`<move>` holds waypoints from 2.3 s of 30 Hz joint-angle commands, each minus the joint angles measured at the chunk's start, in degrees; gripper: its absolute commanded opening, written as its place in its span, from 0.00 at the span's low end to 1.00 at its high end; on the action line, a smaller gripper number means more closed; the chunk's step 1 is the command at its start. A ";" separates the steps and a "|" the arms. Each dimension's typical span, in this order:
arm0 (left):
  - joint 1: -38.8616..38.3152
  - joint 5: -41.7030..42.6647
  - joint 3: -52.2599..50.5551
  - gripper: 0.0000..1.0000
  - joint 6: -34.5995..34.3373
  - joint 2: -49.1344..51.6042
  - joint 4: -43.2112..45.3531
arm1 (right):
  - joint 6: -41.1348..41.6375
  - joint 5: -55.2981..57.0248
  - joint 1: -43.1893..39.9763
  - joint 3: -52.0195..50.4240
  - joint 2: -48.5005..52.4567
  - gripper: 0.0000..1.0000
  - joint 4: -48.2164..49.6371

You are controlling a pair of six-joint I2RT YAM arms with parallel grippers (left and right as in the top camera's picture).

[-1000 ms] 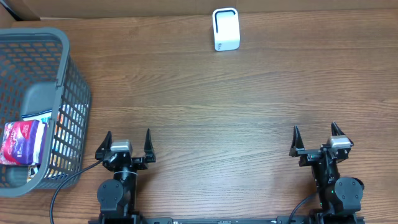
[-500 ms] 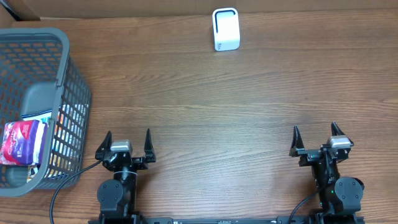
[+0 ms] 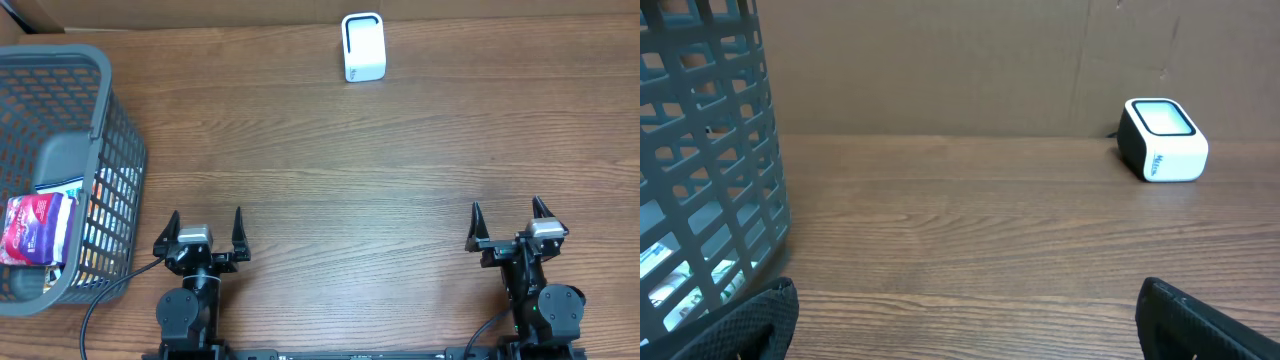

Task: Scan the item barcode
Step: 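Move the left gripper toward the grey basket, then reach into the basket and grasp the red Carefree pack with left gripper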

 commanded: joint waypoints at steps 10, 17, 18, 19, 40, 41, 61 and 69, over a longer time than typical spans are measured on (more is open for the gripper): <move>0.31 0.33 -0.28 1.00 1.29 -0.63 0.17 | -0.26 0.55 -0.15 -0.59 -0.52 1.00 0.31; 0.31 0.33 -0.28 1.00 1.29 -0.63 0.17 | -0.26 0.55 -0.15 -0.59 -0.52 1.00 0.31; 0.31 0.33 -0.28 1.00 1.29 -0.63 0.17 | -0.26 0.55 -0.15 -0.59 -0.52 1.00 0.31; 0.31 0.33 -0.28 1.00 1.29 -0.63 0.17 | -0.26 0.55 -0.15 -0.59 -0.52 1.00 0.31; 0.31 23.87 2.45 1.00 -27.19 -0.63 26.97 | -0.26 0.55 -0.15 -0.59 -0.52 1.00 0.31; 0.31 23.26 3.69 1.00 -26.93 -0.61 26.29 | -0.26 0.55 -0.15 -0.59 -0.52 1.00 0.31; 0.31 37.40 63.01 1.00 1.68 42.97 -28.72 | -0.26 0.55 -0.15 -0.59 -0.52 1.00 0.31; 1.99 16.09 88.21 1.00 -2.75 59.82 -50.51 | -0.26 0.55 -0.15 -0.59 -0.52 1.00 0.31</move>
